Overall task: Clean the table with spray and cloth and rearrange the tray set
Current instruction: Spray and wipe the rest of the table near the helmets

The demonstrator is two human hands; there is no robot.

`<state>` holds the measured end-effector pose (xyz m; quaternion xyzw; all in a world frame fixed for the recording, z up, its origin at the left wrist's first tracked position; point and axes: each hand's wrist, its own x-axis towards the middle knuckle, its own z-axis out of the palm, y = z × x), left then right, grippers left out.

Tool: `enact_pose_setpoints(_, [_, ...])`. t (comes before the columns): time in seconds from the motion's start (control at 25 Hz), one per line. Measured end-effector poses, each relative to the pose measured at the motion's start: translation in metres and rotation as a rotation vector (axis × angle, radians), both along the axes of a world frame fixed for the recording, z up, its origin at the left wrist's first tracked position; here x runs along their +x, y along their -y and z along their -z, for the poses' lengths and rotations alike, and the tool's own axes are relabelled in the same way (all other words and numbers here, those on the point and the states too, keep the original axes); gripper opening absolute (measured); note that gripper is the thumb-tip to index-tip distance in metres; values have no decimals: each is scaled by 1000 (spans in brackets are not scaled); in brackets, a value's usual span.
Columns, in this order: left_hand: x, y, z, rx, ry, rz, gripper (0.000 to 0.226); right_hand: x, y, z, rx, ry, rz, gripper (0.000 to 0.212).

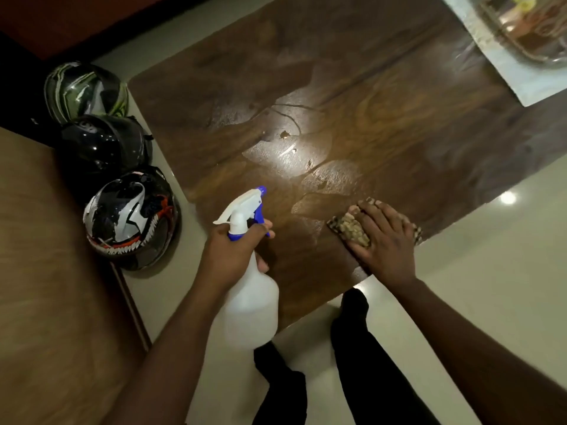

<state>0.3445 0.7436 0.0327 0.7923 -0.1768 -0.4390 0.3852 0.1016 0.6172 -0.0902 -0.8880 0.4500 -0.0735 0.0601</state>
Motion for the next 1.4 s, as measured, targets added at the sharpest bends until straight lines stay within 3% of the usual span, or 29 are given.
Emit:
enact_pose_setpoints(0.08, [-13,12,0,-4,71,-64,15,9,-3,-2,36,28,-2,49])
enact_pose_setpoints(0.28, [-39,41,-3,-92,215,-278,4,28,3,-30,141,214,-254,43])
enact_pose_setpoints(0.44, [-48,63,-39,-165,357,-343,9,20,13,-71,185,303,-266,44])
enact_pose_setpoints(0.6, [-44,88,-82,-247,460,-308,64,8,43,-132,195,355,-280,44])
enact_pose_setpoints(0.72, [-56,119,-116,-215,513,-229,77,-9,66,-176,179,394,-295,43])
enact_pose_setpoints(0.84, [-78,168,-159,-318,557,-193,78,-30,99,-212,124,413,-271,40])
enact_pose_setpoints(0.96, [-111,232,-203,-438,543,-188,78,-59,143,-251,76,397,-248,40])
enact_pose_setpoints(1.08, [-137,275,-201,-436,541,-234,71,-92,185,-272,15,360,-217,40])
enact_pose_setpoints(1.2, [-162,339,-191,-565,605,-227,70,-114,237,-287,-29,352,-182,43])
enact_pose_setpoints(1.4, [-232,478,-251,-605,344,-70,76,-177,348,-326,-204,320,-174,44])
